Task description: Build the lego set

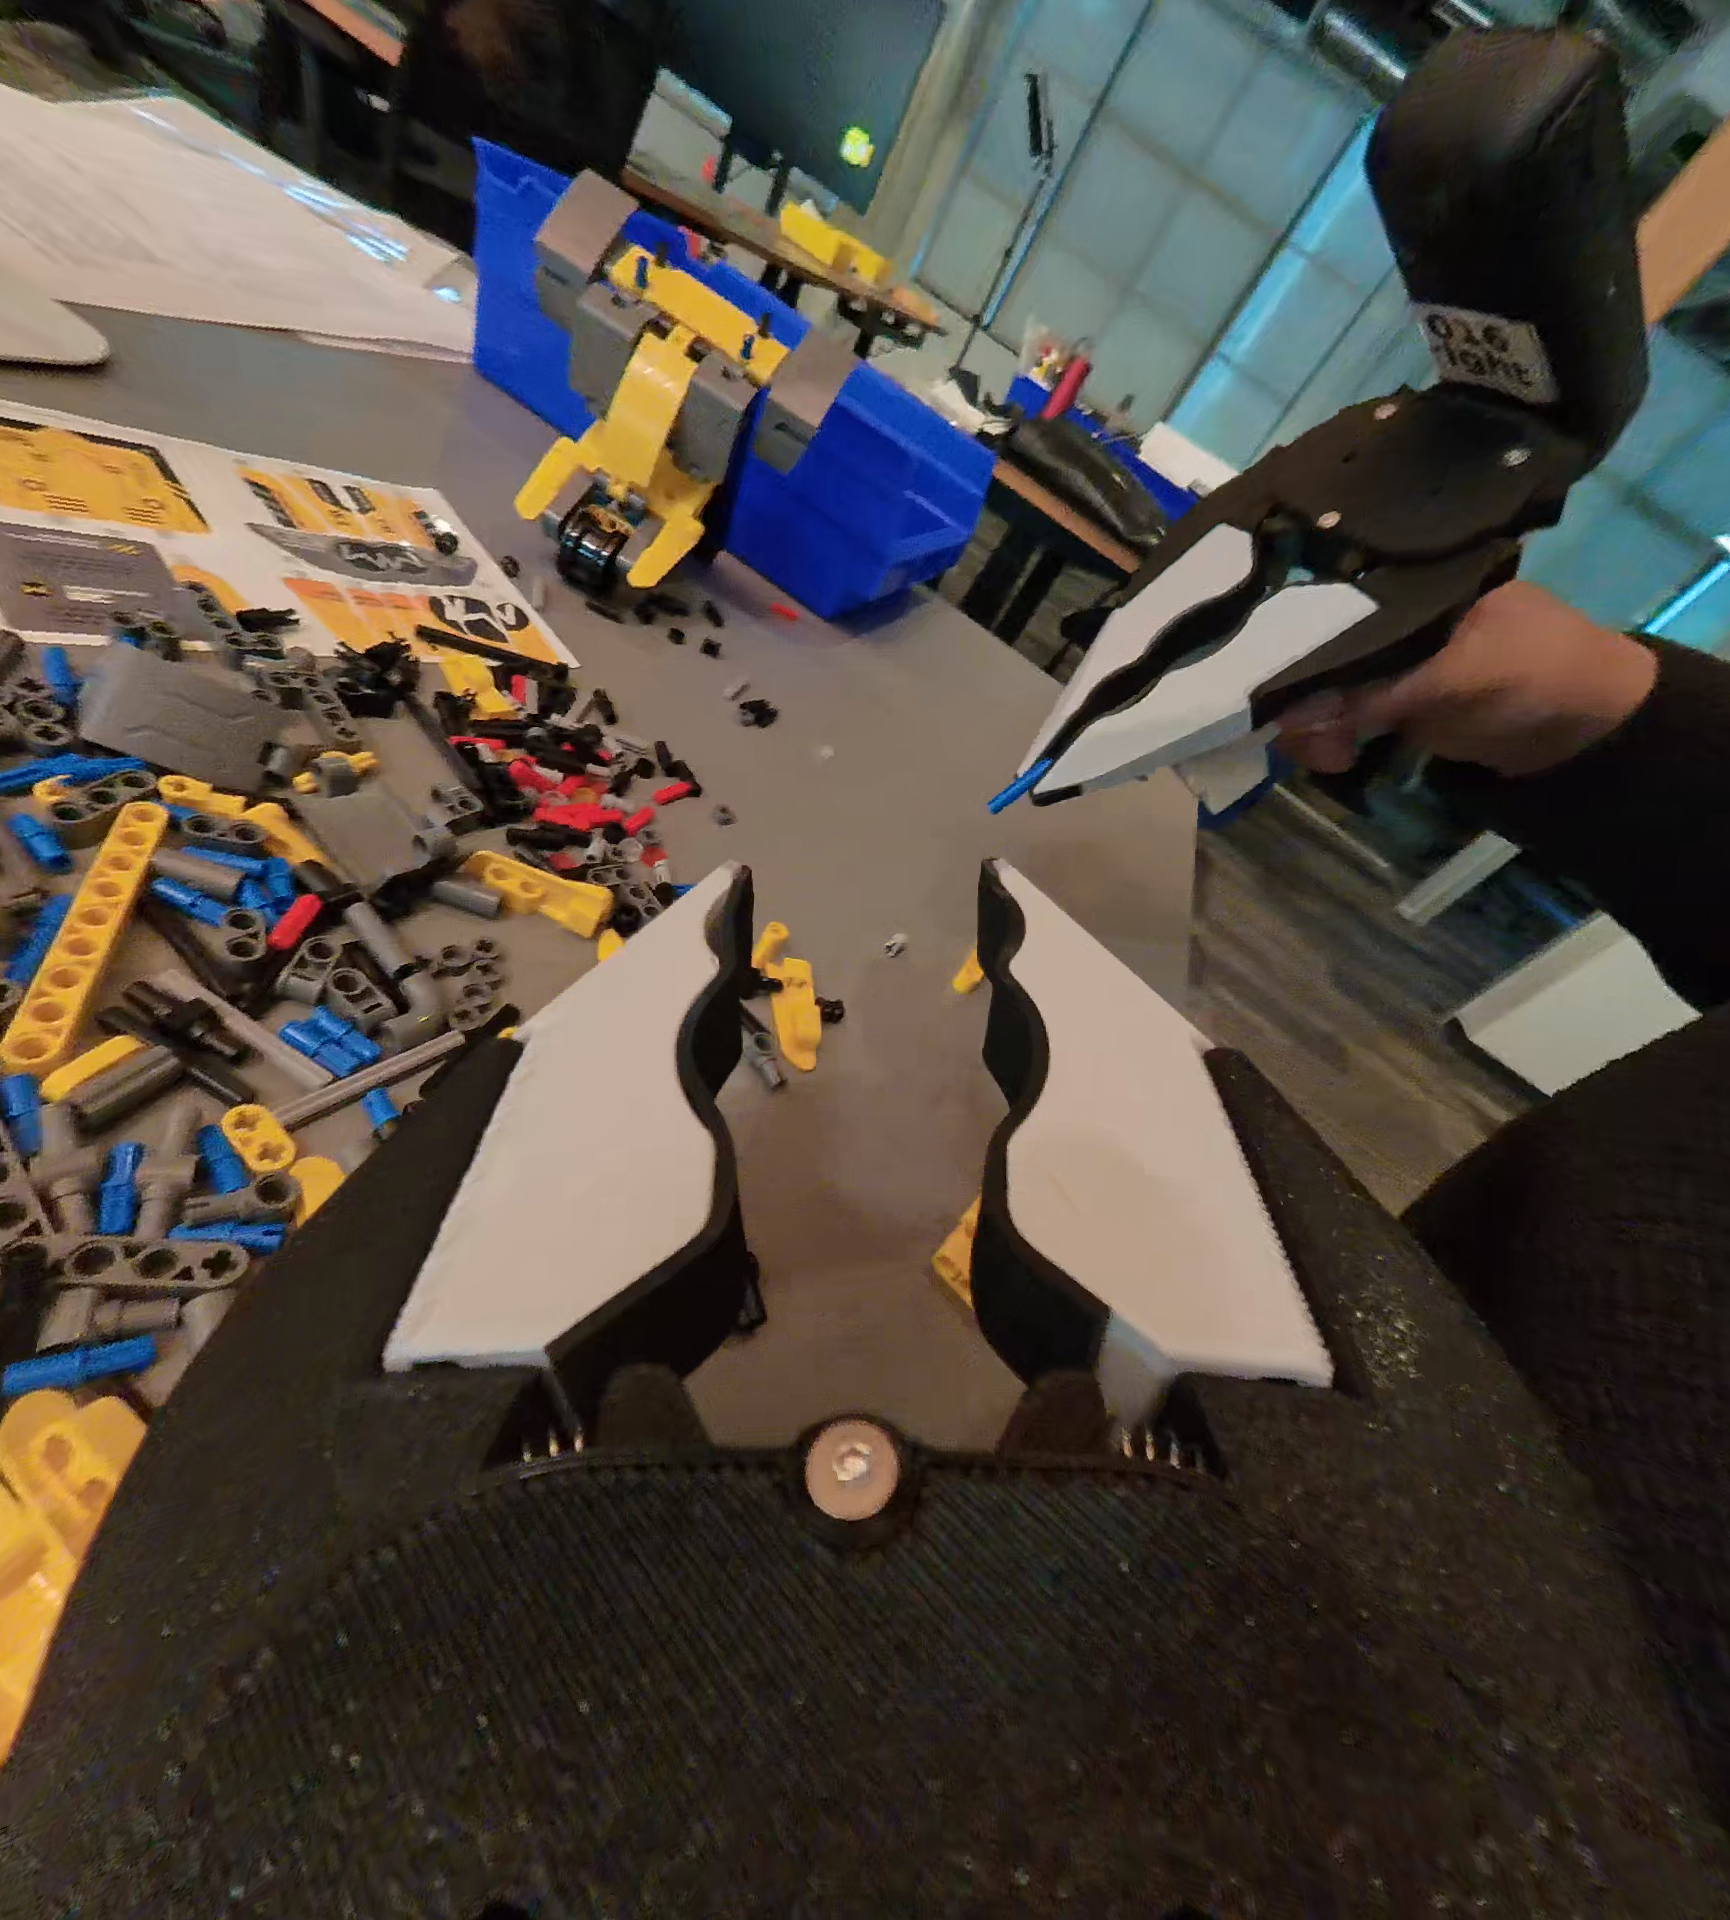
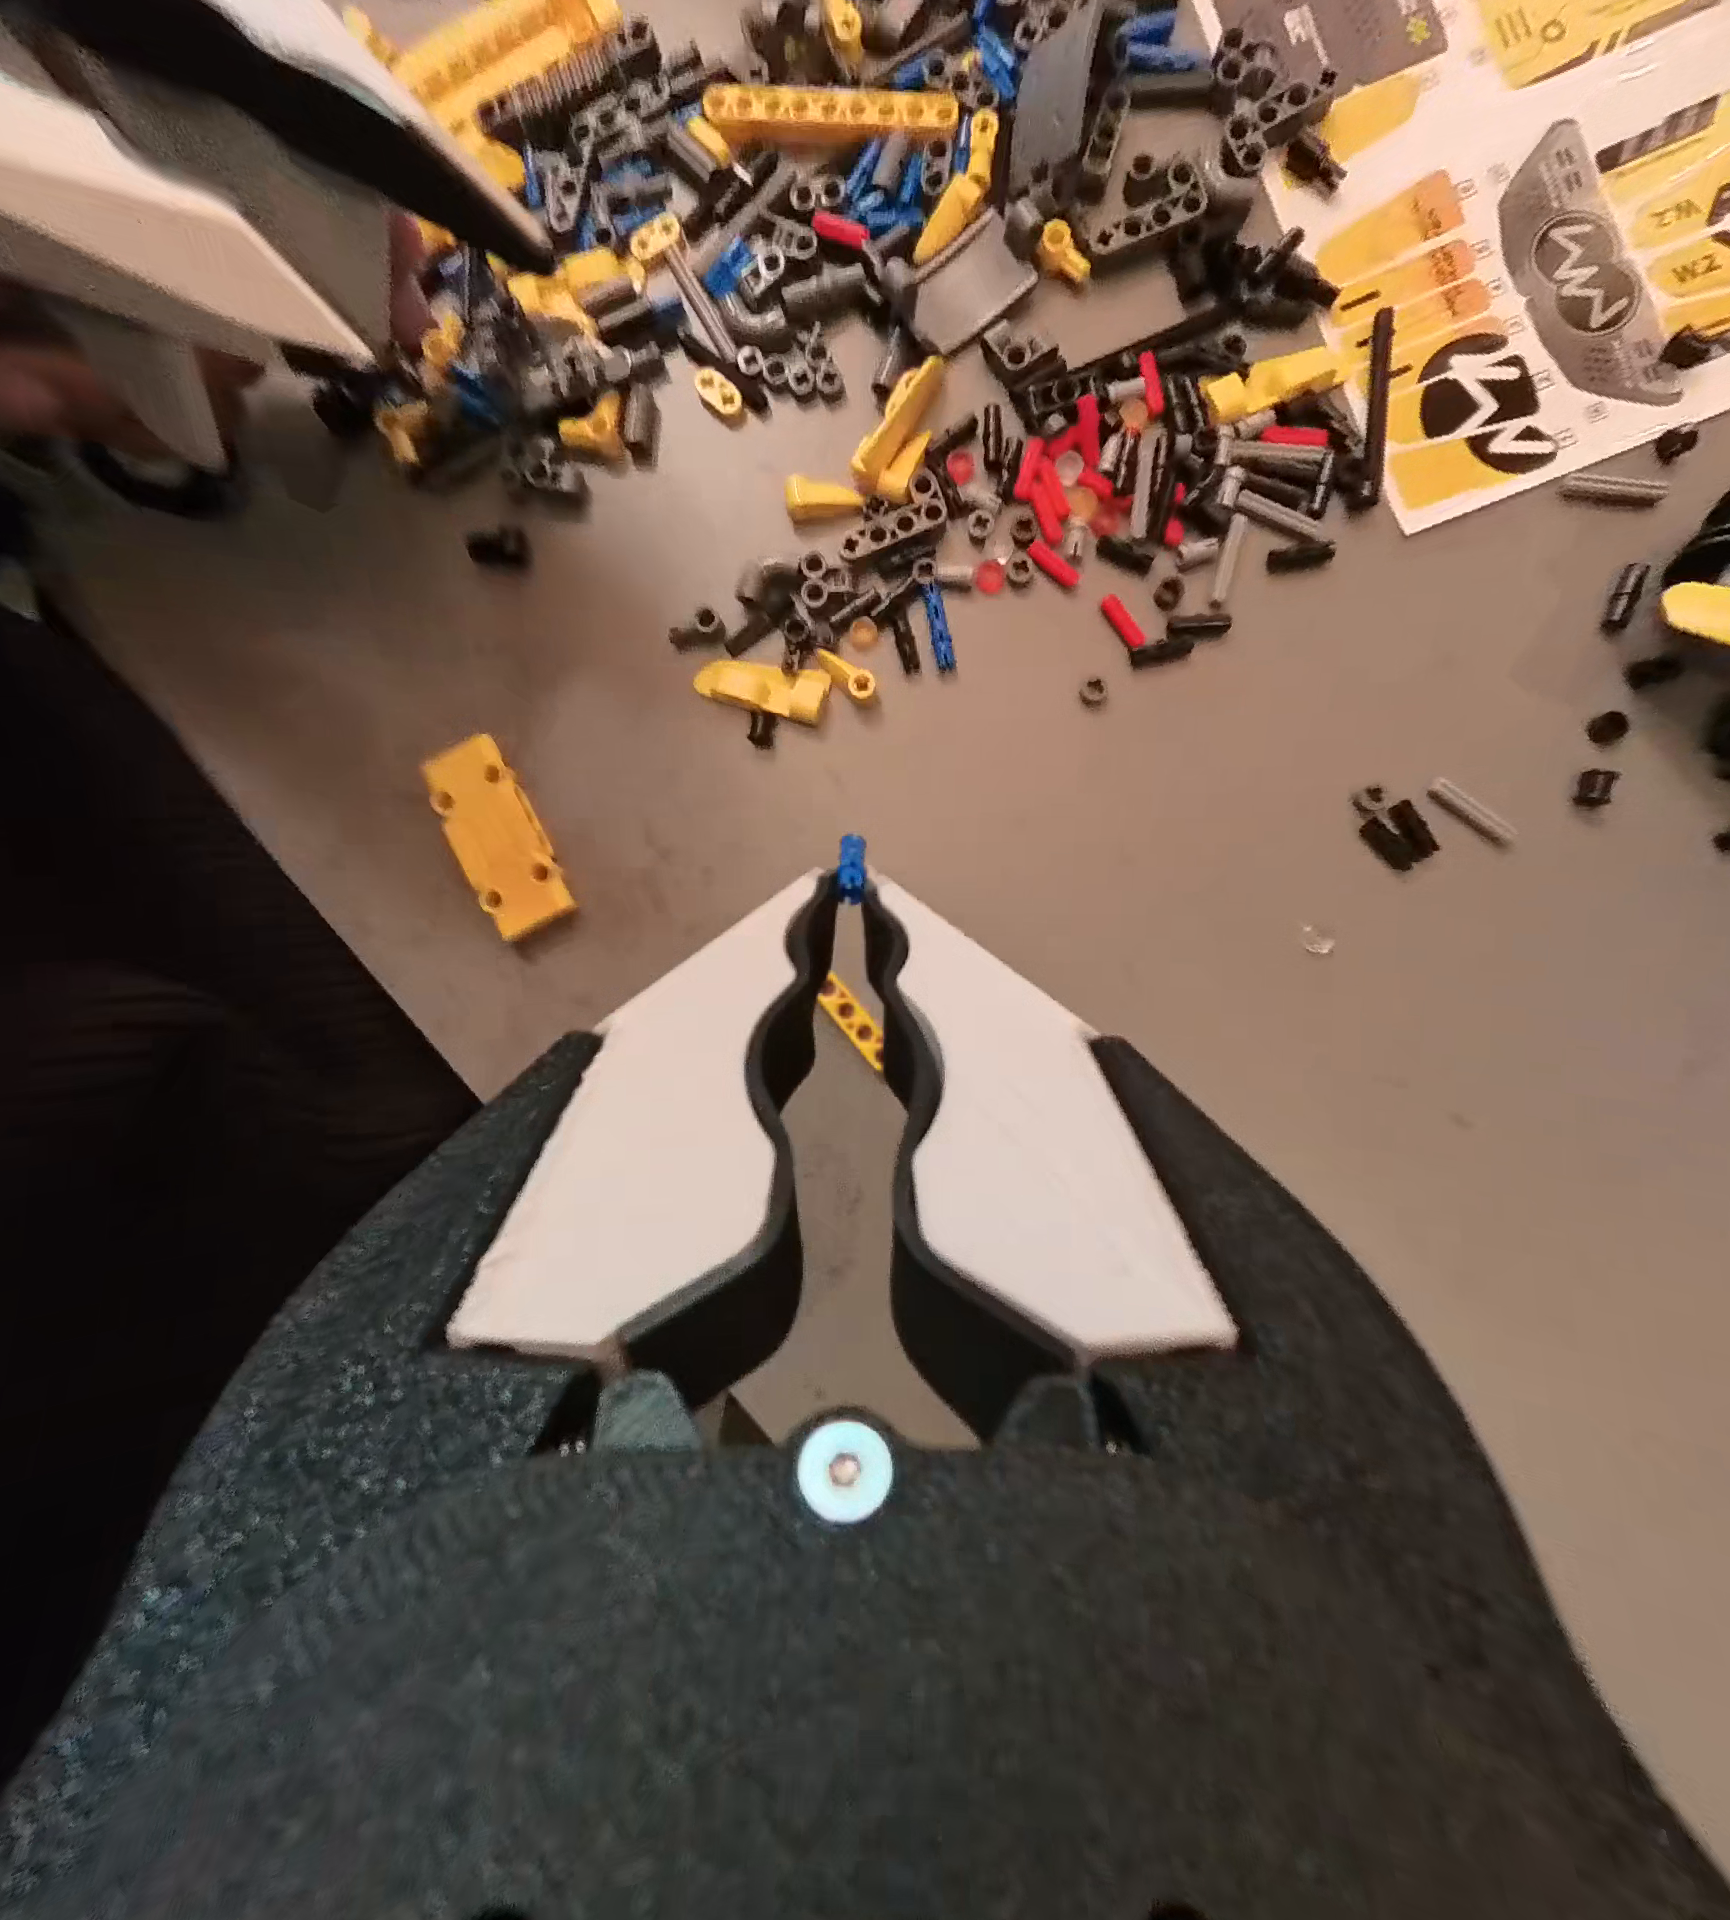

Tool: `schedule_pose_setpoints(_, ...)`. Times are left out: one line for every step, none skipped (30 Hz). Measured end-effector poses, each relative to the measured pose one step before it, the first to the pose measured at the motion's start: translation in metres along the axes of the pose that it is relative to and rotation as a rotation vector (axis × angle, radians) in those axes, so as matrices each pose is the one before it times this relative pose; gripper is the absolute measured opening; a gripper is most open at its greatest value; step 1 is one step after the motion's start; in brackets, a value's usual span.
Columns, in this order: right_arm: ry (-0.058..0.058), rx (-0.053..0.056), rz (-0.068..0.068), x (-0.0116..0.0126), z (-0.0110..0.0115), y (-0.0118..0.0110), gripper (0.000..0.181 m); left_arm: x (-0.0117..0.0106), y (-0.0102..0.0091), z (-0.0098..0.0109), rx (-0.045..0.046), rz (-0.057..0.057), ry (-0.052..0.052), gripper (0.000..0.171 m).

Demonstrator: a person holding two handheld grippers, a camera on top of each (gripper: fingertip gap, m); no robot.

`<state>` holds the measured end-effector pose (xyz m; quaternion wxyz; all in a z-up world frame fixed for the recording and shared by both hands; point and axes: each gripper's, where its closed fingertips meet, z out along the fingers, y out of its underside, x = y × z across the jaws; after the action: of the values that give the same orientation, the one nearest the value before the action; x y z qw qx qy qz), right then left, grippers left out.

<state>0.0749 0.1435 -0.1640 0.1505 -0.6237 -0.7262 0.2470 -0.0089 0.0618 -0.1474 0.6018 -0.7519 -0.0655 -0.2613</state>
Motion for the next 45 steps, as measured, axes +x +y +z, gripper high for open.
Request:
schedule_pose_setpoints(-0.0103, 0.0144, 0.0188, 0.00001, -0.00086, -0.00226, 0.004, -0.00056, -0.00046, -0.00054, 0.00377, -0.0022, -0.0028, 0.042)
schedule_pose_setpoints(-0.0005, 0.0081, 0.0129, 0.00103, -0.00076, -0.001, 0.004, -0.0003, -0.00113, -0.0008, 0.00763, -0.0078, 0.002, 0.043)
schedule_pose_setpoints(0.0042, 0.0021, 0.0071, 0.0011, -0.00024, 0.00024, 0.004, -0.00077, -0.00134, -0.00099, 0.00892, -0.0129, 0.0012, 0.044)
schedule_pose_setpoints(0.0027, -0.001, 0.0022, 0.00016, 0.00041, 0.00105, 0.004, -0.00084, -0.00134, -0.00068, 0.00879, -0.016, 0.0027, 0.045)
schedule_pose_setpoints(-0.001, 0.0005, -0.0007, -0.00097, 0.00112, 0.00085, 0.004, -0.00029, -0.00152, -0.00049, 0.00952, -0.0162, 0.005, 0.047)
schedule_pose_setpoints(-0.0028, 0.003, -0.0018, -0.00147, 0.00174, 0.00062, 0.004, 0.00036, -0.00159, -0.00043, 0.00928, -0.0131, 0.0077, 0.048)
schedule_pose_setpoints(-0.0026, 0.0023, -0.0029, -0.00127, 0.00218, 0.00071, 0.004, 0.00007, -0.00066, -0.00011, 0.00405, -0.0087, 0.0043, 0.049)
schedule_pose_setpoints(-0.0009, 0.0009, -0.0048, -0.0008, 0.00207, 0.0009, 0.004, -0.00011, 0.00029, 0.00025, -0.00196, -0.0045, 0.0016, 0.049)
schedule_pose_setpoints(0.0014, 0.0013, -0.005, -0.00011, 0.00186, 0.00076, 0.004, 0.0002, 0.00063, 0.00052, -0.00322, -0.0019, 0.0016, 0.049)
schedule_pose_setpoints(0.0007, 0.0024, -0.0013, 0.00025, 0.00132, 0.00046, 0.004, 0.00042, 0.0009, 0.00062, -0.00399, 0.0009, 0.0013, 0.049)
schedule_pose_setpoints(-0.0028, 0.0043, 0.0041, 0.0003, 0.00084, -0.00017, 0.004, 0.00056, 0.00127, 0.00085, -0.00613, 0.0019, 0.0015, 0.049)
schedule_pose_setpoints(-0.005, 0.0072, 0.0075, 0.00023, 0.00016, -0.00083, 0.004, 0.00102, 0.00175, 0.00107, -0.00846, 0.0022, 0.0041, 0.05)
schedule_pose_setpoints(-0.0073, 0.0097, 0.009, 0.0, -0.00035, -0.00151, 0.004, 0.00129, 0.00211, 0.0014, -0.01145, 0.0019, 0.0056, 0.051)
schedule_pose_setpoints(-0.0084, 0.0112, 0.0099, -0.00029, -0.00066, -0.00204, 0.004, 0.00097, 0.00255, 0.00142, -0.0134, 0.0022, 0.0039, 0.052)
schedule_pose_setpoints(-0.006, 0.0111, 0.009, -0.00024, -0.00079, -0.00233, 0.004, 0.00047, 0.00238, 0.00115, -0.01277, 0.0033, 0.0006, 0.053)
schedule_pose_setpoints(-0.0042, 0.0097, 0.0068, -0.00036, -0.00085, -0.00223, 0.004, 0.00028, 0.00164, 0.00077, -0.00892, 0.0044, -0.0012, 0.054)
schedule_pose_setpoints(-0.0031, 0.0075, 0.0052, -0.00065, -0.00071, -0.00182, 0.004, 0.00001, 0.0008, 0.00044, -0.00362, 0.0046, -0.0022, 0.054)
schedule_pose_setpoints(-0.0011, 0.0051, 0.0041, -0.00051, -0.00045, -0.00147, 0.004, -0.0002, 0.00033, 0.00005, -0.00055, 0.0032, -0.0029, 0.054)
schedule_pose_setpoints(0.0005, 0.0021, 0.0034, -0.00047, -0.00028, -0.00081, 0.004, -0.00024, -0.00005, -0.00013, 0.00082, 0.0004, -0.0018, 0.054)
schedule_pose_setpoints(0.0027, -0.0005, 0.0032, -0.00023, 0.00008, -0.00028, 0.004, -0.00001, -0.0003, -0.00012, 0.00219, -0.0027, 0.0004, 0.054)
schedule_pose_setpoints(0.0046, -0.0026, 0.0043, 0.00003, 0.0003, 0.00017, 0.004, 0.00006, -0.00042, -0.00026, 0.00289, -0.0044, 0.002, 0.054)
schedule_pose_setpoints(0.006, -0.0033, 0.0057, 0.0001, 0.00056, 0.00038, 0.004, -0.00002, -0.00048, -0.0003, 0.00321, -0.0054, 0.0025, 0.054)
schedule_pose_setpoints(0.0056, -0.0011, 0.0058, -0.00001, 0.00053, 0.00031, 0.004, 0.00019, -0.00042, -0.0002, 0.00283, -0.006, 0.0032, 0.054)
schedule_pose_setpoints(0.0027, 0.0018, 0.006, -0.00054, 0.00063, 0.00007, 0.004, 0.00022, -0.00035, -0.00016, 0.0021, -0.0059, 0.0037, 0.054)
schedule_pose_setpoints(0.0012, 0.0026, 0.0059, -0.00077, 0.00057, 0.00011, 0.004, 0.00006, -0.00035, -0.00024, 0.00228, -0.0052, 0.0027, 0.054)
schedule_pose_setpoints(0.003, 0.0003, 0.0045, -0.00057, 0.00062, 0.0007, 0.004, -0.00025, -0.0003, -0.00021, 0.00223, -0.004, 0.0005, 0.054)
schedule_pose_setpoints(0.0048, -0.005, 0.001, -0.00003, 0.0004, 0.00157, 0.004, -0.00032, -0.00042, -0.00027, 0.00246, -0.0028, -0.001, 0.054)
schedule_pose_setpoints(0.0076, -0.0101, -0.0044, 0.00035, 0.00017, 0.00221, 0.004, -0.00048, -0.00045, -0.00018, 0.00249, -0.0022, -0.0016, 0.054)
schedule_pose_setpoints(0.011, -0.0146, -0.0104, 0.00109, -0.00038, 0.00263, 0.004, -0.0006, -0.00029, -0.00021, 0.00188, -0.0022, -0.002, 0.054)
schedule_pose_setpoints(0.0107, -0.0182, -0.0178, 0.00109, -0.00102, 0.00253, 0.004, -0.00071, -0.00012, -0.00008, 0.00089, -0.0033, -0.0027, 0.054)
schedule_pose_setpoints(0.0109, -0.0239, -0.027, 0.0013, -0.00187, 0.00256, 0.004, -0.00074, 0.00011, 0.00007, -0.00003, -0.006, -0.0031, 0.054)
schedule_pose_setpoints(0.0167, -0.0349, -0.036, 0.00256, -0.00245, 0.00341, 0.004, -0.00045, 0.00012, -0.00003, 0.00025, -0.0079, -0.0012, 0.053)
schedule_pose_setpoints(0.0271, -0.0459, -0.046, 0.0045, -0.00263, 0.00486, 0.004, 0.00002, 0.0002, -0.00019, 0.00121, -0.0076, 0.0017, 0.053)
schedule_pose_setpoints(0.0327, -0.0522, -0.0564, 0.00565, -0.00236, 0.00569, 0.004, 0.00033, 0.00025, -0.0001, 0.00157, -0.0075, 0.0029, 0.053)
schedule_pose_setpoints(0.0262, -0.0533, -0.0594, 0.00457, -0.00171, 0.00605, 0.004, 0.00023, 0.00057, -0.00023, 0.00039, -0.0059, 0.0027, 0.053)
schedule_pose_setpoints(0.0162, -0.051, -0.0568, 0.00285, -0.00059, 0.0058, 0.004, -0.00018, 0.00084, -0.00017, -0.00103, -0.0036, -0.0001, 0.053)
schedule_pose_setpoints(0.0063, -0.0445, -0.0591, 0.00075, 0.00039, 0.00509, 0.004, -0.00047, 0.00102, -0.00019, -0.00213, -0.0013, -0.0025, 0.053)
schedule_pose_setpoints(0.0019, -0.0365, -0.0708, -0.00069, 0.00129, 0.00428, 0.004, -0.00051, 0.00079, 0.00001, -0.0028, 0.0004, -0.0027, 0.053)
schedule_pose_setpoints(0.0021, -0.033, -0.0742, -0.00176, 0.00223, 0.00398, 0.004, -0.00026, 0.00025, 0.00007, -0.00124, 0.0017, -0.002, 0.053)
schedule_pose_setpoints(-0.0105, -0.0331, -0.0562, -0.00354, 0.003, 0.00364, 0.004, -0.00016, 0.00002, 0.00006, 0.00003, 0.0016, -0.0019, 0.053)
schedule_pose_setpoints(-0.0259, -0.0254, -0.0341, -0.00545, 0.00343, 0.00183, 0.004, -0.00006, 0.00023, 0.00009, -0.00109, 0.0013, -0.0007, 0.053)
schedule_pose_setpoints(-0.0296, -0.0144, -0.0225, -0.00574, 0.00363, -0.00015, 0.004, 0.00008, 0.0004, 0.00014, -0.00214, 0.0009, -0.0003, 0.053)
schedule_pose_setpoints(-0.0248, -0.0108, -0.017, -0.00467, 0.00383, -0.00077, 0.004, -0.0001, 0.0004, 0.00021, -0.00217, 0.0008, -0.0006, 0.053)
schedule_pose_setpoints(-0.0168, -0.014, -0.0152, -0.00299, 0.00411, -0.00033, 0.004, 0.00002, 0.00028, 0.00014, -0.00168, 0.0005, -0.0004, 0.053)
schedule_pose_setpoints(-0.0059, -0.0185, -0.0174, -0.00086, 0.00408, 0.0006, 0.004, -0.00004, 0.00031, 0.00011, -0.00173, 0.0002, 0.0, 0.053)
